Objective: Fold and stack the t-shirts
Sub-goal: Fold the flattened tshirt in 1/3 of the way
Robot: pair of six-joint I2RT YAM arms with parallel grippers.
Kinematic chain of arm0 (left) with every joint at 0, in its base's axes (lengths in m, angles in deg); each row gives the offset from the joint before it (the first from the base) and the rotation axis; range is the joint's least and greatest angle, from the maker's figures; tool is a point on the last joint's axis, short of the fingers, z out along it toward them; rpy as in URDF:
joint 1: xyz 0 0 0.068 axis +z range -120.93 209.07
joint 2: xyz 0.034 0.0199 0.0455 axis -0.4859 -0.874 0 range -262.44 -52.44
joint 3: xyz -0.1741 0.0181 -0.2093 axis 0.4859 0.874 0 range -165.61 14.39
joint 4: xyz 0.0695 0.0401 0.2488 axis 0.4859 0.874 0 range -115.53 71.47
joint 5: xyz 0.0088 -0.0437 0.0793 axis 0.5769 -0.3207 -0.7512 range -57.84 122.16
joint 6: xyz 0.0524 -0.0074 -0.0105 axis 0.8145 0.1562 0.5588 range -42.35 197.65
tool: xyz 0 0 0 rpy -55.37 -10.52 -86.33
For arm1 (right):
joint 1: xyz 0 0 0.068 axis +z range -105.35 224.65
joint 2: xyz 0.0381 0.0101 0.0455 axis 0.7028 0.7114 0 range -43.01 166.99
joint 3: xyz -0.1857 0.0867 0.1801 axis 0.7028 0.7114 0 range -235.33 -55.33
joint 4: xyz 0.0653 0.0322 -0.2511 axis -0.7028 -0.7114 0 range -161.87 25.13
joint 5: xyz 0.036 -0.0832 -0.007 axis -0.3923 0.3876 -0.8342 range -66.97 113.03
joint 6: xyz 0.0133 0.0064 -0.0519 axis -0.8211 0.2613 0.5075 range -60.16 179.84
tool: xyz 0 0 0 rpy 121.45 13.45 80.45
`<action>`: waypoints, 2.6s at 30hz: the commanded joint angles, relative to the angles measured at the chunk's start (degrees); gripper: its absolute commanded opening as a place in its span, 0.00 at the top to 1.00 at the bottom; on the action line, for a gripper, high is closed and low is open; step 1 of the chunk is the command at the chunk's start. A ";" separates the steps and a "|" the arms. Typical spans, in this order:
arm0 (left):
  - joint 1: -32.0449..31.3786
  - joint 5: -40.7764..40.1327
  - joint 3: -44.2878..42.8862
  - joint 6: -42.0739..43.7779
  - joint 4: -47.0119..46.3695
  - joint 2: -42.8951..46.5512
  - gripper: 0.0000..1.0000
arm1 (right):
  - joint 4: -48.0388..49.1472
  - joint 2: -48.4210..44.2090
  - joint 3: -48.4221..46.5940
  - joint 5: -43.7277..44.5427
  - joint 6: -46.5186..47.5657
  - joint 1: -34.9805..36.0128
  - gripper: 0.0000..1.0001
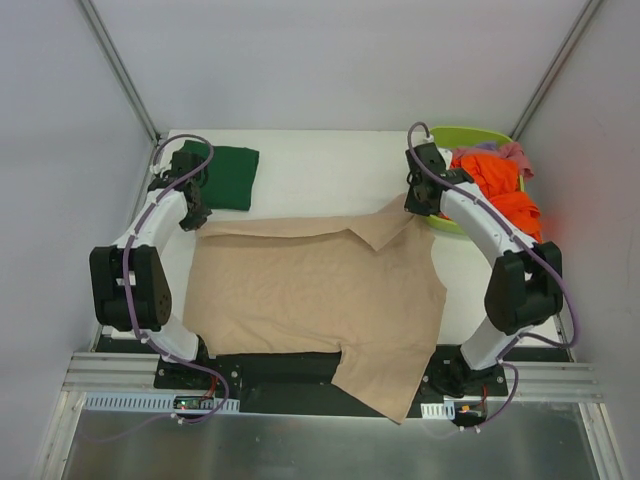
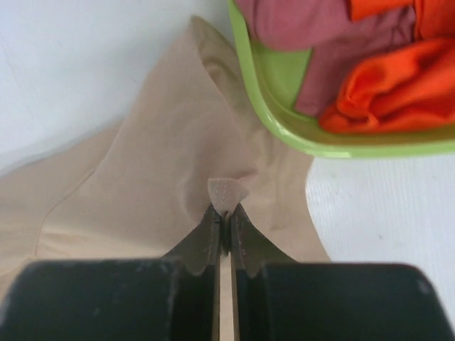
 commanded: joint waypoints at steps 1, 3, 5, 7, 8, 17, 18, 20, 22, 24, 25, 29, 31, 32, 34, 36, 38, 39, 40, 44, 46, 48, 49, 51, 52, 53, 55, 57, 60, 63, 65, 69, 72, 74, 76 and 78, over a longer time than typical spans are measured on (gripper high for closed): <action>-0.38 -2.06 3.87 -1.68 -1.61 4.42 1.00 | -4.80 -8.82 5.28 2.46 -2.34 0.38 1.00; -0.38 -2.06 5.19 -2.21 -1.61 5.30 1.00 | -5.69 -11.19 7.83 2.37 -2.87 0.55 0.99; -0.38 -2.06 6.51 -2.65 -1.88 6.26 1.00 | -6.56 -13.13 9.94 1.94 -4.09 1.08 0.99; -0.38 -2.50 7.57 -2.65 -2.05 6.97 1.00 | -7.27 -14.80 12.49 0.88 -5.15 1.78 1.00; -0.29 -2.93 8.01 -2.65 -1.97 7.32 1.00 | -7.71 -15.59 13.63 0.62 -6.11 2.39 1.00; -0.29 -4.17 11.87 -3.00 -1.97 9.52 1.00 | -11.13 -24.64 24.70 3.77 -16.22 10.65 0.96; -0.38 -4.43 11.96 -2.83 -1.97 9.78 1.00 | -12.18 -25.87 25.76 4.56 -17.54 11.97 0.95; -0.29 -4.87 12.49 -2.65 -1.97 10.04 1.00 | -12.72 -28.07 27.87 4.75 -19.04 14.34 0.88; -0.29 -5.05 12.84 -2.82 -1.96 10.13 1.00 | -12.63 -30.18 29.63 4.31 -19.66 15.93 0.78; -0.29 -4.96 13.02 -2.82 -1.97 10.05 1.00 | -12.89 -32.11 30.34 4.57 -19.66 16.81 0.64; -0.29 -4.96 13.02 -2.74 -1.88 10.31 0.97 | -13.68 -32.91 30.17 5.18 -19.31 17.08 0.56; -0.29 -6.97 13.90 -3.26 -1.18 12.24 0.84 | -17.29 -36.16 28.67 8.96 -17.64 17.25 0.42; -0.20 -7.77 14.34 -3.79 -0.65 13.73 0.71 | -16.07 -38.35 29.63 9.49 -15.98 17.25 0.31; -0.20 -8.38 14.42 -4.23 -0.30 14.43 0.62 | -14.49 -39.32 30.33 8.88 -14.40 17.25 0.28; -0.20 -8.48 14.51 -4.76 0.41 15.75 0.27 | -10.46 -41.34 31.74 7.04 -10.27 17.25 0.18; -0.20 -5.94 14.69 -4.85 0.50 17.25 0.01 | -3.78 -43.10 34.28 3.71 -5.80 17.17 0.02; -0.29 -0.68 14.86 -4.23 -0.12 17.95 0.01 | 2.02 -44.07 36.13 -0.33 -2.27 17.17 0.04; -0.29 2.31 15.13 -3.71 -0.82 18.13 0.01 | 4.40 -44.16 37.01 -3.57 0.09 17.17 0.04; -0.29 5.29 15.56 -3.44 -1.69 18.39 0.01 | 7.20 -43.99 37.98 -7.95 2.20 17.17 0.04; -0.29 16.55 20.56 -1.94 -8.63 18.13 0.01 | 13.73 -38.30 39.57 -25.73 9.08 18.13 0.04; -0.29 17.28 22.59 -2.47 -10.22 17.17 0.01 | 13.48 -32.77 37.82 -26.11 9.96 20.41 0.04; -0.29 17.28 23.56 -2.65 -10.40 15.94 0.01 | 11.20 -27.14 35.19 -23.65 10.57 22.95 0.01; -0.29 17.28 24.09 -2.74 -10.40 15.50 0.01 | 10.84 -24.50 34.30 -22.51 10.75 24.01 0.04; -0.29 16.93 25.32 -3.09 -10.75 15.32 0.01 | 10.13 -20.02 32.20 -21.53 11.71 26.12 0.10; -0.29 15.97 25.85 -3.17 -11.10 15.32 0.01 | 9.96 -17.91 31.40 -21.18 11.98 26.91 0.12; -0.38 15.26 26.29 -3.26 -11.37 15.41 0.01 | 9.52 -16.06 30.44 -20.83 12.24 27.79 0.15; -0.29 14.64 26.55 -3.35 -11.63 15.06 0.01 | 8.47 -11.93 28.42 -19.17 12.25 28.85 0.19; -0.29 14.38 26.73 -3.26 -11.90 14.71 0.01 | 6.98 -8.94 26.92 -16.09 11.72 29.55 0.25; -0.38 12.62 27.08 -3.44 -11.90 14.27 0.01 | 4.60 -5.94 25.33 -10.56 10.14 30.26 0.30; -0.29 12.09 27.08 -3.53 -11.98 14.35 0.01 | 3.54 -4.18 25.07 -7.48 9.26 30.70 0.39; -0.29 12.09 27.08 -3.61 -12.07 14.35 0.01 | 3.45 -3.39 25.07 -6.68 8.99 30.79 0.44; -0.29 11.91 27.17 -3.62 -12.34 14.18 0.01 | 3.72 -2.59 24.63 -5.89 8.03 30.88 0.70; -0.29 12.09 27.17 -3.62 -12.51 13.91 0.01 | 3.28 -3.03 23.84 -5.80 7.42 31.23 0.79; -0.20 12.09 27.08 -3.62 -12.60 13.91 0.01 | 1.88 -3.12 22.79 -5.45 6.97 31.75 0.86; -0.29 12.09 27.00 -3.62 -12.69 13.83 0.01 | -0.23 -3.38 21.64 -4.92 6.89 32.37 0.95; -0.29 12.00 26.73 -3.62 -12.69 13.65 0.01 | -2.95 -3.65 20.24 -4.92 5.66 32.89 0.98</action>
